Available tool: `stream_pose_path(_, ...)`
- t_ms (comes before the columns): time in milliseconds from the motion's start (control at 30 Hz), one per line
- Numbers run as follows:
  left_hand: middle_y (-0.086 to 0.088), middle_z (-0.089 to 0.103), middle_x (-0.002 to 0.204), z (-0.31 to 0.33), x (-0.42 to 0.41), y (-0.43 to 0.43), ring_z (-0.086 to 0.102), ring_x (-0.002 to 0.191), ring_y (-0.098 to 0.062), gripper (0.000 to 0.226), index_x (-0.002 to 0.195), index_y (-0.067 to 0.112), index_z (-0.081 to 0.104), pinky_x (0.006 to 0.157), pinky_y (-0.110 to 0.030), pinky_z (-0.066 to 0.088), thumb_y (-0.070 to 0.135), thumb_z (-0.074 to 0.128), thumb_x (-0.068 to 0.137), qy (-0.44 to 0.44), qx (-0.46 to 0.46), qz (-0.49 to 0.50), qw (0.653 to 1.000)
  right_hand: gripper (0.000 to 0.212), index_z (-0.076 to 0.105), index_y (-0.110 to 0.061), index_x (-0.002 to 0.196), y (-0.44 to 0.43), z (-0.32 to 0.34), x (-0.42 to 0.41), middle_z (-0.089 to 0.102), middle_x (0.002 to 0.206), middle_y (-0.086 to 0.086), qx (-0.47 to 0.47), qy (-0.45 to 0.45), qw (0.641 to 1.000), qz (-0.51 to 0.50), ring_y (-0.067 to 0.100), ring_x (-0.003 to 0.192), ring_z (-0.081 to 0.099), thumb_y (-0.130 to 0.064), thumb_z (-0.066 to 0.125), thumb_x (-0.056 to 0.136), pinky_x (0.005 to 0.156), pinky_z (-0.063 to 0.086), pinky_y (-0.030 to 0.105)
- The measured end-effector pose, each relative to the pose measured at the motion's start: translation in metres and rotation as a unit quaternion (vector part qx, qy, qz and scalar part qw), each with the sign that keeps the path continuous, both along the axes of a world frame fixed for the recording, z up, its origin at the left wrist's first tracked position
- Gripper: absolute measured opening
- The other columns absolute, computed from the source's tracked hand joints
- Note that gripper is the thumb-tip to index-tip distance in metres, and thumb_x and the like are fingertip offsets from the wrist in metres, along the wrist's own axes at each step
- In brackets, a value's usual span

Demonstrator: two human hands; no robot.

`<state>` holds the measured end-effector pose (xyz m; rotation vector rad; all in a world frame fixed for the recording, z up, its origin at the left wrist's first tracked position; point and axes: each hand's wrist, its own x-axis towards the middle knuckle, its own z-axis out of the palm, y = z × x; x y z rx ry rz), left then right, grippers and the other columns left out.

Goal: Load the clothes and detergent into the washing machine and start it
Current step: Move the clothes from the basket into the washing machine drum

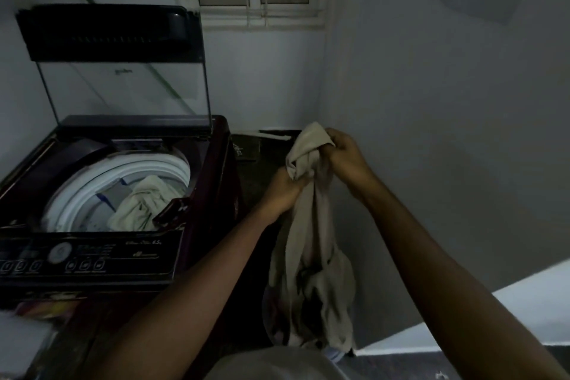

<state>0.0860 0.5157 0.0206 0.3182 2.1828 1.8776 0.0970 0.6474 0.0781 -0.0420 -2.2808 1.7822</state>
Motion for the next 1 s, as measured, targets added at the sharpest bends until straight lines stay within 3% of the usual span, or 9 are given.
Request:
stream_pose_path(67,-0.006,0.067,0.116,0.009,-0.002,-0.003,0.063,0.109,-0.020,0.024,0.122,0.014,0.063,0.094,-0.035,0.049,0.015,0.057,0.098,-0.003,0.039,0.043,0.998,0.017,0.061,-0.005,0.106,0.010,-0.006,0.009,0.064,0.096,0.000,-0.026,0.002,0.999,0.018,-0.002,0.080,0.061,-0.001,0.061,0.090,0.074,0.049,0.015)
stream_pose_path(267,-0.010,0.068,0.116,0.050,-0.005,0.005,0.066,0.095,-0.016,0.026,0.125,0.007,0.061,0.077,-0.022,0.056,0.012,0.049,0.102,-0.066,0.195,0.094,0.974,0.083,0.046,-0.021,0.136,0.023,-0.083,0.045,0.056,0.127,-0.010,0.011,-0.139,0.989,0.045,0.006,0.113,0.056,-0.024,0.088,0.065,0.092,0.049,0.022)
stream_pose_path(367,-0.009,0.067,0.117,0.068,-0.011,0.010,0.066,0.098,-0.017,0.030,0.129,0.007,0.058,0.079,-0.025,0.056,0.010,0.048,0.101,-0.078,0.253,0.093,0.960,0.064,0.051,-0.018,0.132,0.004,-0.117,0.056,0.057,0.121,-0.011,0.022,-0.207,0.975,0.075,0.007,0.108,0.058,-0.028,0.080,0.076,0.079,0.048,0.009)
stream_pose_path(467,-0.006,0.064,0.122,0.068,-0.020,-0.001,0.062,0.110,-0.022,0.032,0.133,0.011,0.052,0.090,-0.032,0.053,0.013,0.049,0.101,0.018,0.149,0.120,0.981,0.031,0.059,-0.010,0.123,0.006,-0.129,0.057,0.060,0.109,0.000,0.062,-0.184,0.981,0.002,0.017,0.105,0.059,-0.012,0.062,0.092,0.074,0.046,0.013)
stream_pose_path(533,-0.006,0.061,0.122,0.057,-0.029,-0.018,0.060,0.112,-0.028,0.035,0.135,0.015,0.045,0.090,-0.035,0.050,0.016,0.050,0.100,0.095,0.025,0.144,0.985,0.028,0.061,-0.001,0.118,0.023,-0.119,0.058,0.060,0.106,0.007,0.067,-0.159,0.984,-0.041,0.019,0.101,0.055,0.004,0.055,0.091,0.063,0.042,0.004)
stream_pose_path(600,-0.010,0.055,0.135,0.037,-0.037,-0.038,0.056,0.119,-0.029,0.050,0.147,0.018,0.032,0.093,-0.035,0.047,0.016,0.050,0.099,0.153,-0.119,0.138,0.971,0.033,0.061,0.005,0.118,0.040,-0.100,0.059,0.062,0.110,0.015,0.075,-0.133,0.986,-0.072,0.018,0.100,0.053,-0.005,0.055,0.087,0.064,0.041,0.007)
stream_pose_path(733,-0.016,0.039,0.151,0.002,-0.028,-0.053,0.049,0.129,-0.034,0.084,0.157,0.020,-0.002,0.105,-0.042,0.043,0.021,0.054,0.095,0.126,-0.321,0.015,0.939,0.074,0.064,0.005,0.113,0.059,-0.061,0.048,0.061,0.108,0.007,0.091,-0.062,0.991,-0.078,0.019,0.099,0.057,-0.044,0.045,0.061,0.080,0.040,0.022)
stream_pose_path(833,-0.012,0.044,0.149,-0.006,-0.014,-0.047,0.052,0.128,-0.033,0.103,0.154,0.034,-0.014,0.104,-0.043,0.043,0.039,0.064,0.086,0.095,-0.406,-0.082,0.905,0.040,0.064,-0.002,0.108,0.054,-0.041,0.030,0.064,0.102,0.005,0.112,-0.051,0.987,-0.102,0.027,0.100,0.062,-0.023,0.054,0.075,0.079,0.043,0.024)
stream_pose_path(1000,0.008,0.041,0.149,0.007,0.005,-0.026,0.042,0.136,-0.009,0.094,0.156,0.026,0.016,0.106,-0.024,0.038,0.025,0.076,0.084,-0.046,-0.043,-0.208,0.976,0.037,0.061,-0.009,0.103,0.017,-0.012,0.007,0.065,0.098,0.003,0.096,0.010,0.990,-0.099,0.021,0.094,0.062,-0.011,0.051,0.068,0.080,0.048,0.030)
